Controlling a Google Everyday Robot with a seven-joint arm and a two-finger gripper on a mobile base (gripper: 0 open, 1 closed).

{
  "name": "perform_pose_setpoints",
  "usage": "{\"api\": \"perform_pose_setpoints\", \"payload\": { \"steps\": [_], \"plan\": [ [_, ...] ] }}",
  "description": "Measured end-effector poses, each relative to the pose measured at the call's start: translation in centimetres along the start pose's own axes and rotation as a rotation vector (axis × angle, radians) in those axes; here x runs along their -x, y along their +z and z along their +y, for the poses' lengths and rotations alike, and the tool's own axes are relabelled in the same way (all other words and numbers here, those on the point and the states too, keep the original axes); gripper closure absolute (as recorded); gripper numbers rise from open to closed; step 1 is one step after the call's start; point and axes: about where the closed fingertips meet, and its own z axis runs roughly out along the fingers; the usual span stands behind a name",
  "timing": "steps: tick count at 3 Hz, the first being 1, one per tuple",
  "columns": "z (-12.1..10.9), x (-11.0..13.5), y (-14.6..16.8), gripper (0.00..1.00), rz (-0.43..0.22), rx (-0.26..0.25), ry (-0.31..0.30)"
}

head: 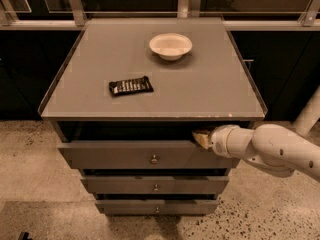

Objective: Open top drawer

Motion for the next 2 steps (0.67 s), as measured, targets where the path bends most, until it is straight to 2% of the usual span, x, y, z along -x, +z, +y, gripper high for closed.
{"api": "perform_pose_setpoints", "payload": {
  "steps": [1,2],
  "plan": [
    [0.96,-0.33,-0.06,1.0,0.071,0.034,-0.033],
    [1.32,-0.67,-0.18,1.0,0.113,0.05,-0.05]
  ]
}}
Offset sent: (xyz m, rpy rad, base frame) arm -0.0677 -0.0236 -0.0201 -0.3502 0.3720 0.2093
